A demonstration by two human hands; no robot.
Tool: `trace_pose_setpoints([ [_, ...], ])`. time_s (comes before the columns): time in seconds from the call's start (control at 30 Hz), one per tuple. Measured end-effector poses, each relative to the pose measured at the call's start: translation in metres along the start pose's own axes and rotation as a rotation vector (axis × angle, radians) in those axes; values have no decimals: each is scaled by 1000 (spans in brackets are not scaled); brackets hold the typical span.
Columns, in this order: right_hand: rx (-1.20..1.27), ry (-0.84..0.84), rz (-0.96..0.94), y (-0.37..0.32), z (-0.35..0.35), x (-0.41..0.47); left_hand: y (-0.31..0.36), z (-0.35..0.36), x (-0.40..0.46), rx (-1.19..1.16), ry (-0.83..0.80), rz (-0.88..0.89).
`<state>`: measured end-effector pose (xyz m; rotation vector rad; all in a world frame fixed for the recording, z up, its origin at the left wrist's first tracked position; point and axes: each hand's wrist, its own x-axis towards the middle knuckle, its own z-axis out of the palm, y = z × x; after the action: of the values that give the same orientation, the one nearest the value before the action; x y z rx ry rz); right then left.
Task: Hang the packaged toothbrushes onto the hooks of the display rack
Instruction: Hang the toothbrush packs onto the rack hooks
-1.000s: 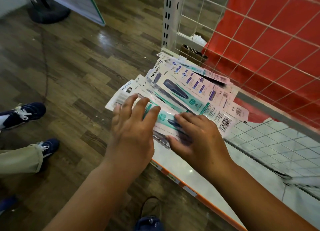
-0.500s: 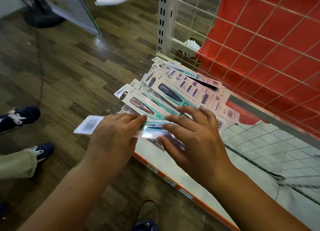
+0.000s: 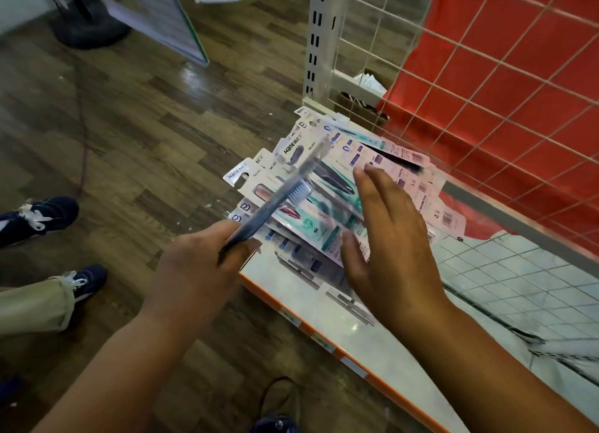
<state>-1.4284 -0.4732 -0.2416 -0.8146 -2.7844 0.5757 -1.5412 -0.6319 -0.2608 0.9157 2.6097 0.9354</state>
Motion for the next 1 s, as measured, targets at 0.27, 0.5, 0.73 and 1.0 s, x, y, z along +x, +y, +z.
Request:
trace_pose_setpoints([
  [0.27, -138, -189, 199, 30, 16, 33, 18, 5, 4, -723, -67, -404],
  [0.5, -128, -162, 185, 40, 24, 35, 13, 16, 12, -943, -71, -441],
  [0.73, -121, -125, 153, 43, 24, 35, 13, 24, 15, -951, -96, -454],
  [1.0, -105, -57, 143, 41, 20, 32, 24, 25, 11, -892, -132, -433],
])
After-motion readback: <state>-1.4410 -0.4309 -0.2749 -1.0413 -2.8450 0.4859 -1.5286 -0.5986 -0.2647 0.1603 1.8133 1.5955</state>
